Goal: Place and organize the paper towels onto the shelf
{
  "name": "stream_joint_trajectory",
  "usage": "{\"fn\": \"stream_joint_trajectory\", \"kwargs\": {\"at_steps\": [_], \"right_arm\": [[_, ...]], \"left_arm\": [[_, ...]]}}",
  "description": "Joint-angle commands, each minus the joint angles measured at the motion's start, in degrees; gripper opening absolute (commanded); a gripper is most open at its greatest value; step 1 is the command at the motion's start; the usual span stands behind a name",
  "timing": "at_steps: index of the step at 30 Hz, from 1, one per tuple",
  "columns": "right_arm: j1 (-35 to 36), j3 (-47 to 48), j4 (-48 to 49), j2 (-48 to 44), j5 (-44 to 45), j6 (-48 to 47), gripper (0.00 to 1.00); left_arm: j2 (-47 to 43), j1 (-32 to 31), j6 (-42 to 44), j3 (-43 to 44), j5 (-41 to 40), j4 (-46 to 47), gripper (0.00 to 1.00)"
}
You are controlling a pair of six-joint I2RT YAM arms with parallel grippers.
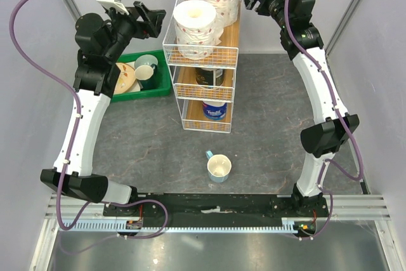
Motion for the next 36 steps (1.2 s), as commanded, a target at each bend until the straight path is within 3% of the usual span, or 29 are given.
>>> {"fn": "stream_joint_trajectory", "kwargs": {"at_steps": [1, 20, 36], "right_arm": [[-0.29, 1.64, 2.07, -0.99, -2.11, -0.91, 0.74], [0.06, 2.08, 3.56, 0.42, -8.17, 1.55, 0.73], [1.12, 1.29, 3.82, 0.06, -9.93, 1.02, 0.73]], "left_arm": [[-1.69, 0.03, -0.93, -0.29, 4.79, 1.20, 0.86], [0.33, -0.93, -1.46, 0.77, 11.56, 0.23, 0.84], [1.65, -3.57, -1.11, 2.70, 12.44, -0.57, 0.82]]}}
